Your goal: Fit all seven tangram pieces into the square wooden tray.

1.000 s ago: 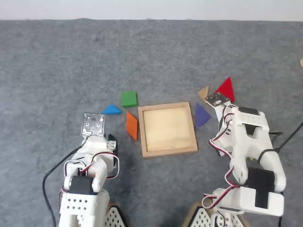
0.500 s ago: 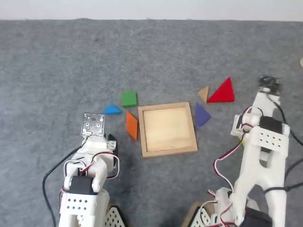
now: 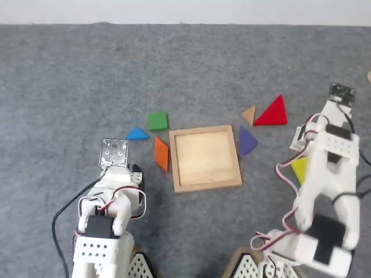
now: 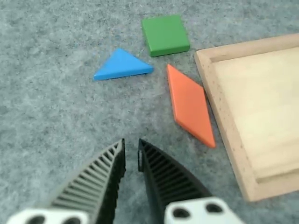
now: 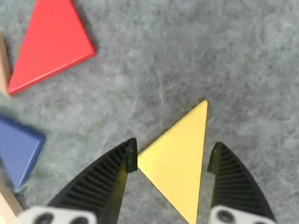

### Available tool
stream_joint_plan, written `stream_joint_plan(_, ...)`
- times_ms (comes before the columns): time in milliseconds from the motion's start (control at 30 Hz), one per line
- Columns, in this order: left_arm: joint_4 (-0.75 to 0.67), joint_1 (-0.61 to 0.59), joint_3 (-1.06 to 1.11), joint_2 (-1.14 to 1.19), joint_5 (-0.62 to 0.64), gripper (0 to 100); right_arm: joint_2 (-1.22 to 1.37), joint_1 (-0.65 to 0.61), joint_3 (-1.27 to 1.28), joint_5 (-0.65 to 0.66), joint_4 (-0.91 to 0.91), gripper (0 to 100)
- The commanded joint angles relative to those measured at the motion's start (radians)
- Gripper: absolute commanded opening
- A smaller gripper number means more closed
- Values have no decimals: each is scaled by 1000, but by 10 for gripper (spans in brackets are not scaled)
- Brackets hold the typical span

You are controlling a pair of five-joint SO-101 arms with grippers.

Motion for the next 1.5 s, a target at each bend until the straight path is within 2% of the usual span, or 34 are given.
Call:
stream_joint_plan(0,3,-8,-18,-14,6,54,76,10,-92,0,21,248)
stream_joint_plan(233,3,-8,-18,-14,6,54,124,5,-97,-46,51,246)
stream_joint_plan(433,3,-8,-18,-14,6,54,130,-15,-94,-2,107,251)
stream_joint_plan(600,3,-8,-18,-14,6,54,134,-28,-91,0,101,327)
stream_joint_plan(833,3,-8,-18,-14,6,54,134,-76,-61,5,76,330)
stream_joint_plan(1467,3,-8,-18,-14,6,54,332,-36,-224,6,124,329)
